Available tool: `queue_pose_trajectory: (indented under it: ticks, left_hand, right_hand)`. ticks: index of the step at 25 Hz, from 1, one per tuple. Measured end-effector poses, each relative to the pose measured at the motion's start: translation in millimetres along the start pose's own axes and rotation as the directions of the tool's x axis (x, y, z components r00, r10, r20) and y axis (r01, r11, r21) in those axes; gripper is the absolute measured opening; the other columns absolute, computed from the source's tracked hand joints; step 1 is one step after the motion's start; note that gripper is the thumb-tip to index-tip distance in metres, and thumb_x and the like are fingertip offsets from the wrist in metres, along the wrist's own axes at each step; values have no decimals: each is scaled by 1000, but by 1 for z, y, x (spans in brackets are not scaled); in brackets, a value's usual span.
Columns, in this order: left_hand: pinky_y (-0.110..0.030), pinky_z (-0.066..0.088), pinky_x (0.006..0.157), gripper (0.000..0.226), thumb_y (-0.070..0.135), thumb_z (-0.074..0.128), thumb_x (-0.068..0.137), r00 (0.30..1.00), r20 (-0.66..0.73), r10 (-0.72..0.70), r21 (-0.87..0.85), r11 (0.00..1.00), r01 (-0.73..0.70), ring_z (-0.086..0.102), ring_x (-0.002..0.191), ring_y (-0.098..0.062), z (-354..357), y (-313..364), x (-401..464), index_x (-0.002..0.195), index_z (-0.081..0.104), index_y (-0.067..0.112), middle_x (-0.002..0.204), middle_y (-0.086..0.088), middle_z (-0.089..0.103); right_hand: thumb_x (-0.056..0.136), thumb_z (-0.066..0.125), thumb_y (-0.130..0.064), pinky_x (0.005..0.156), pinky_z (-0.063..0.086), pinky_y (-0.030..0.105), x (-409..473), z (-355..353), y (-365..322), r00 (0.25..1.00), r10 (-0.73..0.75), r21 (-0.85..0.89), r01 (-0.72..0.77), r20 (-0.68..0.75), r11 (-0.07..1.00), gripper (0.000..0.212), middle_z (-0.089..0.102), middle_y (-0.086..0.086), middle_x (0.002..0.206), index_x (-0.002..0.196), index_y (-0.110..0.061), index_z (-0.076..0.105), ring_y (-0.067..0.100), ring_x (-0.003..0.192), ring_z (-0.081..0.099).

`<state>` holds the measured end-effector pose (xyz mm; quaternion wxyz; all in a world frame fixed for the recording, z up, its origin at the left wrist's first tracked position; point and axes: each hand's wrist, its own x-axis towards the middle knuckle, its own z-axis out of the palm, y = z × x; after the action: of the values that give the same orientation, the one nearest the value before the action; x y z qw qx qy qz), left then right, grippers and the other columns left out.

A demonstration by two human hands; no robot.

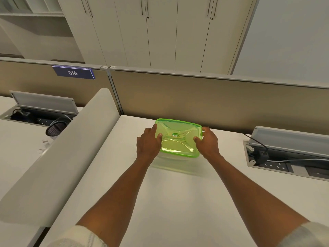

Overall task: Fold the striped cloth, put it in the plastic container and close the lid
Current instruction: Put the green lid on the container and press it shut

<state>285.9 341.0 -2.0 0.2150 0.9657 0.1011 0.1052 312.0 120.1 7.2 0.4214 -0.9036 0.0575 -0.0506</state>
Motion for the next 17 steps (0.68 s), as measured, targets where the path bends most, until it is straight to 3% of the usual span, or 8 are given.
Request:
queue_pose_trajectory:
  ticks: [4, 8, 17]
  left_hand:
    - [-42, 40, 87, 50, 40, 40, 98, 1000, 21, -21, 126, 992, 18, 59, 104, -32, 12, -1, -1, 145, 36, 23, 125, -8, 57]
    - [-42, 40, 86, 49, 39, 40, 98, 998, 31, -48, 113, 993, 44, 59, 103, -33, 17, -4, 1, 144, 36, 22, 125, -9, 57]
    - [-42, 40, 82, 47, 39, 37, 99, 1000, -6, -26, 214, 976, 27, 58, 101, -32, 20, 4, 17, 142, 37, 20, 119, -10, 58]
  right_hand:
    - [84, 70, -12, 89, 45, 40, 4, 14, 3, 997, 71, -100, -69, 18, 993, 44, 59, 19, 120, 123, -4, 51, 37, 112, 55]
    - [85, 68, -14, 91, 45, 42, 9, 20, 4, 997, 62, -160, -54, 46, 986, 44, 56, 20, 120, 124, -5, 50, 38, 112, 54]
    - [86, 66, -14, 89, 44, 42, 25, 21, 3, 998, 42, -170, -34, 44, 985, 42, 56, 22, 118, 123, -4, 50, 39, 112, 53]
